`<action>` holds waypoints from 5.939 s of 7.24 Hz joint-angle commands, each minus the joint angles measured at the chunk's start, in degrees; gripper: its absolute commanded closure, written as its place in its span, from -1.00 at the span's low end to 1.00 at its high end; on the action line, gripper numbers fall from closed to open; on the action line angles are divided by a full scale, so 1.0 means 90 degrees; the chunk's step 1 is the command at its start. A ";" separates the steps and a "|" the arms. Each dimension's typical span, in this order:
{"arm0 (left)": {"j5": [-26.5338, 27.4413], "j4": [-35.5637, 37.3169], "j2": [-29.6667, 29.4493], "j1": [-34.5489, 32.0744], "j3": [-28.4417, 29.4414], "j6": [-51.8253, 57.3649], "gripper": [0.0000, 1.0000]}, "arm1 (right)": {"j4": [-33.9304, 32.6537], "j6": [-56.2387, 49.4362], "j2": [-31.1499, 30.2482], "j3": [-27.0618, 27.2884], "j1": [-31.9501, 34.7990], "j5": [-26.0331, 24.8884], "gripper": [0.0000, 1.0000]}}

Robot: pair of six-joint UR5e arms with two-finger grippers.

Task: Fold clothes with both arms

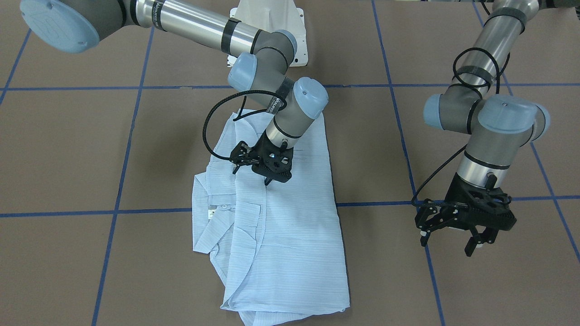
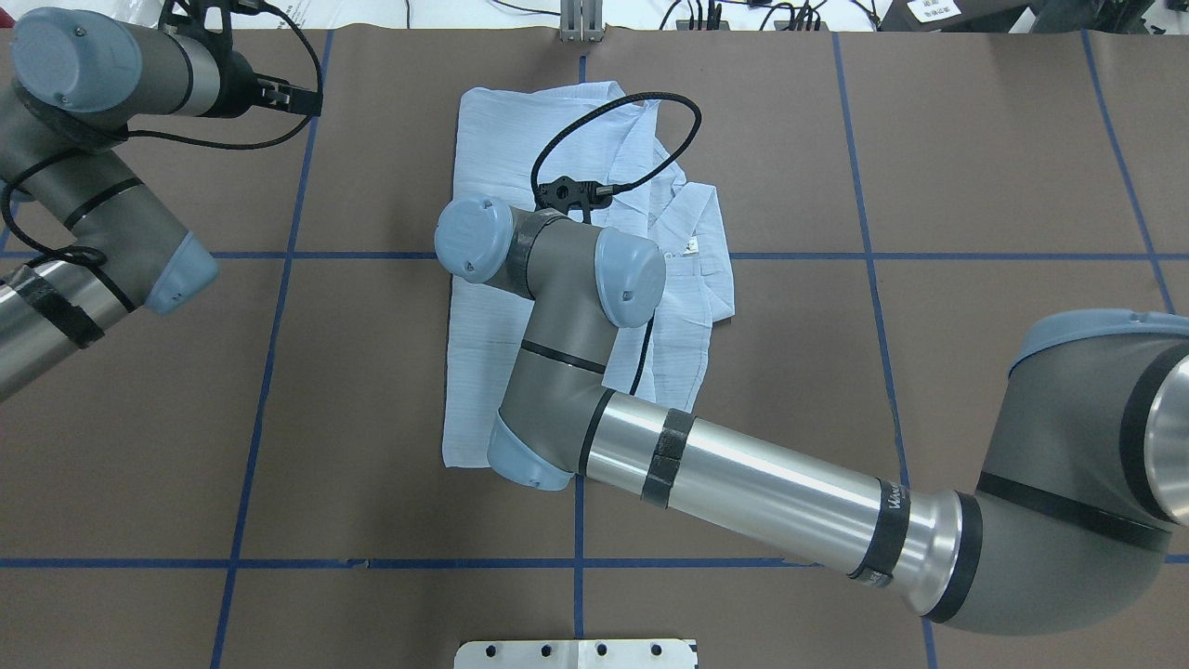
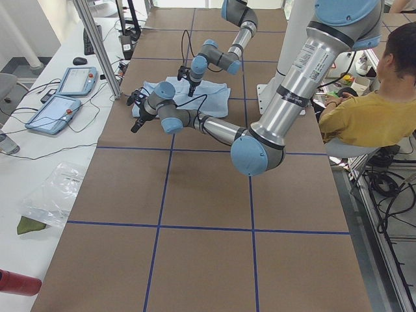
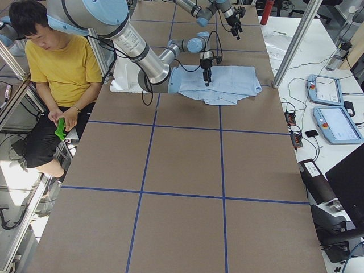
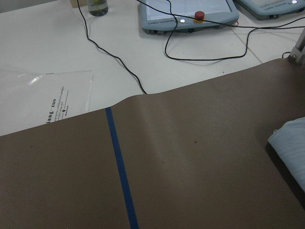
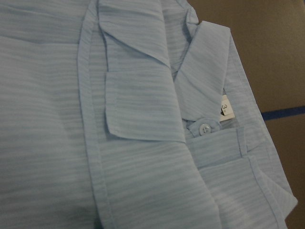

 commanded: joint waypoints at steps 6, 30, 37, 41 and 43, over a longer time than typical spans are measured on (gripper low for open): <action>0.0000 -0.0054 0.0007 0.0093 -0.0029 -0.0203 -1.00 | -0.1721 -0.1608 -0.0870 0.1180 0.0468 -0.0023 -1.00; 0.0918 0.1382 0.1443 0.4313 -0.3174 -0.4785 -0.04 | 0.3318 0.1047 -0.5437 0.6117 -0.0039 0.0221 -1.00; 0.0918 0.1391 0.1247 0.4303 -0.3242 -0.4785 1.00 | 0.2463 0.3460 -0.4777 0.6107 -0.0828 -0.0141 -0.91; 0.0927 0.1382 0.1237 0.4303 -0.3281 -0.4785 1.00 | 0.1365 0.5450 -0.3770 0.5417 -0.1836 -0.0891 -0.82; 0.0927 0.1382 0.1228 0.4303 -0.3301 -0.4785 1.00 | 0.1423 0.5841 -0.3533 0.4889 -0.1904 -0.1029 -0.71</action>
